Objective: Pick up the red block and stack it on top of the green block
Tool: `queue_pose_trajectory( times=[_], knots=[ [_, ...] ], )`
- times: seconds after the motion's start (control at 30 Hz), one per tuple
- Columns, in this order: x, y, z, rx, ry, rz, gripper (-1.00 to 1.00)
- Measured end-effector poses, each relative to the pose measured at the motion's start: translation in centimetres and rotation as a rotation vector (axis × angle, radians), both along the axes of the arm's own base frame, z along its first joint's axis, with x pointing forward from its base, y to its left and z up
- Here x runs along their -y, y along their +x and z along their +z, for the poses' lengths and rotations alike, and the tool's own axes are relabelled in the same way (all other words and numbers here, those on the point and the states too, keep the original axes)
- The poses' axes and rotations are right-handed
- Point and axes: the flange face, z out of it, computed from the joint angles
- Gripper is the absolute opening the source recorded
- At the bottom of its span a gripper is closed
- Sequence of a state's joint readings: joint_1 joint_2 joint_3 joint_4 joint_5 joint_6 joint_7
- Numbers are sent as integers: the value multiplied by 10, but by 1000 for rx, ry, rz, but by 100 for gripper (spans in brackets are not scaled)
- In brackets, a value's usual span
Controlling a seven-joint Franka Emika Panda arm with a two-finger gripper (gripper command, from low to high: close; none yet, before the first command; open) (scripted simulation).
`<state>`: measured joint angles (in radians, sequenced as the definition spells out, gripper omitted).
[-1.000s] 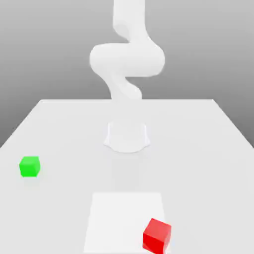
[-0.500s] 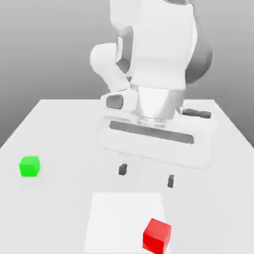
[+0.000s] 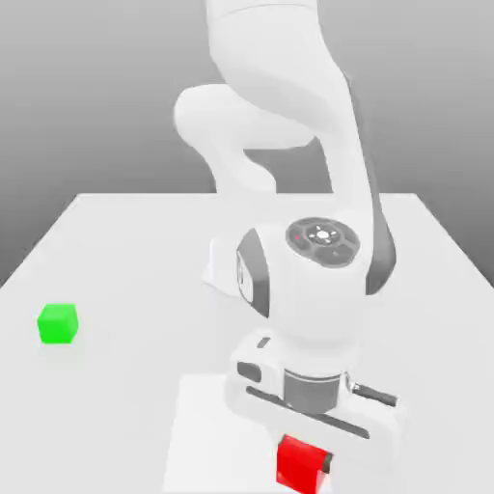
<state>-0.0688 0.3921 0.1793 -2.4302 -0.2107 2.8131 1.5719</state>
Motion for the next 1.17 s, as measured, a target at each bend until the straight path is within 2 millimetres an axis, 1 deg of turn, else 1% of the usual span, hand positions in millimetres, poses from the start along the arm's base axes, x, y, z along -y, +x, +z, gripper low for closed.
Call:
queue_pose_trajectory(
  times=[0.03,0.07,0.1,0.2,0.23,0.33,0.43,0.5,0.57,0.6,0.67,0.7,0.73,0.77,0.83,0.87,0.93,1.03,1.07,1.17],
  knots=[
    [0,-1,-5,-1,0,0,-100],
    [0,0,-1,-1,0,0,-100],
    [0,0,8,0,1,-1,-100],
    [0,0,44,-1,0,-1,-100],
    [7,-1,54,-2,-3,-22,-100],
    [80,-11,62,-9,-22,-259,-100],
    [154,-35,68,-13,-36,-516,-100],
    [203,-58,72,-14,-42,-699,-100],
    [261,-93,76,-16,-45,-920,-100],
    [288,-114,79,-16,-45,-1035,-100],
    [333,-160,84,-15,-42,-1267,-100],
    [352,-185,86,-14,-39,-1386,-100],
    [366,-209,88,-13,-33,-1495,-100],
    [376,-230,91,-10,-27,-1596,-100],
    [388,-267,94,-5,-11,-1773,-100],
    [393,-281,91,-3,-4,-1837,-100],
    [397,-291,75,-1,2,-1888,-100],
    [397,-294,46,-1,3,-1903,-100],
    [397,-294,37,-1,3,-1902,100],
    [397,-294,37,-1,3,-1901,100]
  ],
)
